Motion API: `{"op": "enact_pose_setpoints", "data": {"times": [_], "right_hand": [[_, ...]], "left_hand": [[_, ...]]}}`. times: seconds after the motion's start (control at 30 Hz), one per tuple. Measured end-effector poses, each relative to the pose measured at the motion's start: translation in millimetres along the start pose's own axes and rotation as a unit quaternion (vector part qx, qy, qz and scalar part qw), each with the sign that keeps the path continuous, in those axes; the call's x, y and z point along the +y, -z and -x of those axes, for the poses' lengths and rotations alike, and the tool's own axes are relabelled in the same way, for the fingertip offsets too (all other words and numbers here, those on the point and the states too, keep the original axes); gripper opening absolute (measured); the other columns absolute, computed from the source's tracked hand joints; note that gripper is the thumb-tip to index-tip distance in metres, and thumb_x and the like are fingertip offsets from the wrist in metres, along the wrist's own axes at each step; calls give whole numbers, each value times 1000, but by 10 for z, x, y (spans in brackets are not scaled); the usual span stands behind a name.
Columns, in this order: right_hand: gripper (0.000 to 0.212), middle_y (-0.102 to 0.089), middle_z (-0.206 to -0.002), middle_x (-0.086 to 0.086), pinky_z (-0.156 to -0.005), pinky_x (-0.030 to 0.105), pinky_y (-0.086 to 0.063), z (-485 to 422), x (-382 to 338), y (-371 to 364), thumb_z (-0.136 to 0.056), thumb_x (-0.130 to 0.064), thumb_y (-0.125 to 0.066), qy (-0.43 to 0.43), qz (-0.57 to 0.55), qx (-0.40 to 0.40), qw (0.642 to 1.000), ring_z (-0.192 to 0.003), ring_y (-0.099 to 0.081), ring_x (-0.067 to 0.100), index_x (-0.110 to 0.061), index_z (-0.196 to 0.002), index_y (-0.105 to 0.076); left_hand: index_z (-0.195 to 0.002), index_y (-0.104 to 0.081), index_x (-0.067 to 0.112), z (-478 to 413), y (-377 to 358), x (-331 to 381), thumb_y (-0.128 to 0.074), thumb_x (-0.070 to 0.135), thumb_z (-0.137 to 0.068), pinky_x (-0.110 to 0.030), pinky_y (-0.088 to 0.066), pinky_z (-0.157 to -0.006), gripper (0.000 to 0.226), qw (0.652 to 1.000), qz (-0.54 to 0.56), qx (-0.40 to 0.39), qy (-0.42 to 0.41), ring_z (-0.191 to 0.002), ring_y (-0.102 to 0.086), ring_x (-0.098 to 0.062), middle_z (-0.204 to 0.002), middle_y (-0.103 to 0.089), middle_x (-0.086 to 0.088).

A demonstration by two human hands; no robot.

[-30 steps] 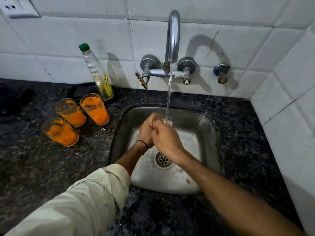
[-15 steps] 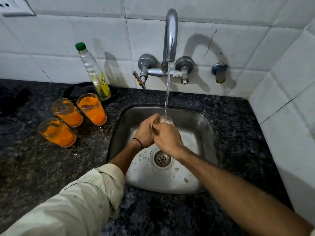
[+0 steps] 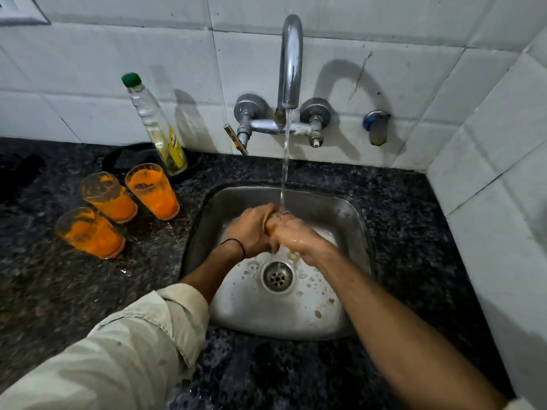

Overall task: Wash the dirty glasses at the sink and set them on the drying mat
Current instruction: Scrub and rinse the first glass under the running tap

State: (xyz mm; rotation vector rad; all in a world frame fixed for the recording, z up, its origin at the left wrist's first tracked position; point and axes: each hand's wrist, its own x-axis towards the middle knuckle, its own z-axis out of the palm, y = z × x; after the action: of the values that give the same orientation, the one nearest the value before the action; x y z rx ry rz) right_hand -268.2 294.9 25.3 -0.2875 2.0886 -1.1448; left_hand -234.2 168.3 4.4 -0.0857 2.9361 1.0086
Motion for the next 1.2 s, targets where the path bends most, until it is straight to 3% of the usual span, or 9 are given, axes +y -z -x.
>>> {"op": "enact_pose_setpoints", "data": {"times": [0.13, 0.33, 0.47, 0.57, 0.7, 0.87, 1.0, 1.1, 1.2], "right_hand": [[33, -72, -85, 8, -86, 44, -48, 24, 234, -229, -69, -28, -63, -63, -449, 125, 882, -89, -62, 25, -7, -93, -73], [51, -71, -111, 20, -60, 37, -57, -208, 342, -582, -90, -54, -58, -196, -465, 73, 861, -94, -69, 31, -13, -121, -66], [30, -70, -72, 3, -68, 30, -56, -115, 275, -413, -92, -38, -60, -154, -200, 182, 951, -73, -68, 21, -14, -79, -70], [36, -61, -52, -6, -47, 18, -43, 50, 188, -264, -92, -34, -58, 14, 28, 114, 993, -47, -57, 8, -16, -61, -65], [44, -61, -58, 0, -77, 32, -41, 53, 37, -174, -94, -39, -54, 119, 228, 101, 961, -63, -58, 16, -20, -54, -57], [46, -71, -88, 12, -84, 40, -44, 102, -250, -220, -101, -45, -42, 80, 292, 293, 907, -87, -66, 32, -13, -82, -70], [44, -68, -83, 12, -75, 35, -49, 199, -395, 103, -100, -44, -46, 143, 368, 200, 897, -80, -65, 29, -14, -79, -71], [48, -52, -58, -4, -55, 25, -35, 314, -438, 298, -97, -46, -55, 194, 353, 58, 914, -55, -50, 8, -24, -54, -53], [45, -52, -60, -3, -62, 29, -37, 271, -411, 181, -98, -45, -53, 172, 280, 173, 928, -59, -54, 12, -20, -61, -59]], "left_hand": [[-118, -57, 29, -106, 109, 128, -84, 37, -64, -47, -49, -90, 61, 957, -267, -86, 81, -109, -60, -26, -111, -65, 0], [-111, -62, 25, -158, -58, 399, -86, 43, -57, -34, -41, -55, 62, 828, -472, -279, 123, -91, -62, -22, -104, -65, 3], [-112, -63, 31, -88, 16, -15, -80, 51, -67, -37, -57, -83, 52, 920, -115, -346, 140, -99, -61, -12, -111, -65, 10], [-108, -68, 26, 137, 43, -208, -76, 39, -76, -40, -55, -95, 36, 903, 127, -370, 176, -108, -63, -14, -112, -69, 5], [-104, -67, 2, 307, -160, -200, -79, 10, -68, -25, -56, -82, 39, 884, 407, -209, 97, -95, -69, -14, -101, -70, -11], [-90, -58, 19, 154, -405, 255, -60, 22, -95, -10, -37, -46, 6, 957, 199, 147, 149, -63, -54, -3, -71, -57, 12], [-97, -67, 13, 136, -179, 252, -67, -4, -85, -15, -54, -70, 21, 928, 367, 32, 54, -78, -63, -5, -86, -66, 4], [-84, -77, 15, 181, 75, 187, -68, -7, -67, -24, -56, -78, 29, 828, 543, -140, -8, -83, -70, -11, -85, -73, -2], [-90, -67, 12, 93, -25, 293, -71, 6, -81, -23, -58, -72, 11, 925, 378, -5, 49, -80, -69, -16, -83, -70, -3]]}}
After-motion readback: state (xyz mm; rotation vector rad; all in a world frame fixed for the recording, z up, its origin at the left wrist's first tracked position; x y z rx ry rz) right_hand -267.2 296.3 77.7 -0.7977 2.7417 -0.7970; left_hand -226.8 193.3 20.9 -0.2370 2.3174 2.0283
